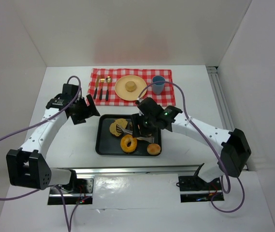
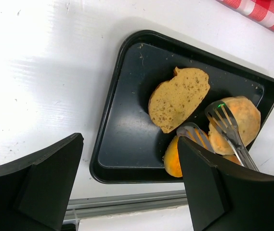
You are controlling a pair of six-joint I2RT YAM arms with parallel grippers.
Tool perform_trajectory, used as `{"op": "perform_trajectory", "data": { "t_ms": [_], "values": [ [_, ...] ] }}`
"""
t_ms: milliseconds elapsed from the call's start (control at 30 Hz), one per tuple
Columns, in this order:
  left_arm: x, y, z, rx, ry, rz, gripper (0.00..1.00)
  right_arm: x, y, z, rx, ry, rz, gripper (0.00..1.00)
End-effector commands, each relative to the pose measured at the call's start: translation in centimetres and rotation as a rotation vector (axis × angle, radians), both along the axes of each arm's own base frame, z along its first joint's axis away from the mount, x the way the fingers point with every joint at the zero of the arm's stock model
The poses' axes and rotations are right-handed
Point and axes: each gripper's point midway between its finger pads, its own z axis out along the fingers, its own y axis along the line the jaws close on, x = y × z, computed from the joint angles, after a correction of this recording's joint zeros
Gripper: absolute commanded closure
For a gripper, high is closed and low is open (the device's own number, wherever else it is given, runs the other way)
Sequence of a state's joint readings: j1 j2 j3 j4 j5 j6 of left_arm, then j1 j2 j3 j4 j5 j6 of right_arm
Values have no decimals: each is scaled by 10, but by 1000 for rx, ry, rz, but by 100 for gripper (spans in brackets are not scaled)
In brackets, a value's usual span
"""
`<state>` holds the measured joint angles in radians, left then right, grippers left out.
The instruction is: Place the bread
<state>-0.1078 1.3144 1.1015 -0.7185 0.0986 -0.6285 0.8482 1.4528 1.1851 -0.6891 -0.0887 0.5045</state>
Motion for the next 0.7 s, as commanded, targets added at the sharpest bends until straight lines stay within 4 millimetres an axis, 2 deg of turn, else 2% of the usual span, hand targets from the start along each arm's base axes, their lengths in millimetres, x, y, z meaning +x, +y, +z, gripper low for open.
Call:
{"op": "perform_trajectory", "data": {
  "t_ms": [0, 100, 133, 200, 233, 367, 400, 500, 533, 567, 600, 667],
  "values": [
    [5, 0, 20, -1, -65, -22, 8, 10, 18, 10, 75, -9, -13, 35],
    [1, 4, 18, 5, -56, -21, 8, 13, 24, 1, 64, 6, 7, 35],
    [1, 4, 21, 4, -66, -21, 8, 14, 26, 4, 71, 0, 7, 35],
    [-1, 7, 17, 5, -57, -12, 8, 15, 27, -9, 44, 24, 7, 35],
    [-1, 7, 17, 5, -56, -12, 8, 17, 29, -5, 52, 17, 7, 35],
    [-2, 10, 17, 10, -60, -10, 8, 21, 33, -15, 34, 24, 15, 38],
    [-5, 9, 13, 3, -49, -15, 8, 27, 34, -11, 48, 12, 6, 39],
    [-6, 12, 10, 9, -41, -13, 8, 34, 32, -6, 33, -23, -9, 54],
    [-6, 12, 10, 9, -41, -14, 8, 36, 31, 3, 35, -39, -16, 61],
    [-6, 12, 10, 9, -41, -14, 8, 37, 29, 5, 26, -51, -11, 64],
    [-4, 15, 11, 9, -50, -3, 8, 40, 30, 17, 41, -75, -16, 67],
    [-4, 14, 11, 6, -51, -15, 8, 40, 26, 27, 32, -90, -16, 73]
  ]
}}
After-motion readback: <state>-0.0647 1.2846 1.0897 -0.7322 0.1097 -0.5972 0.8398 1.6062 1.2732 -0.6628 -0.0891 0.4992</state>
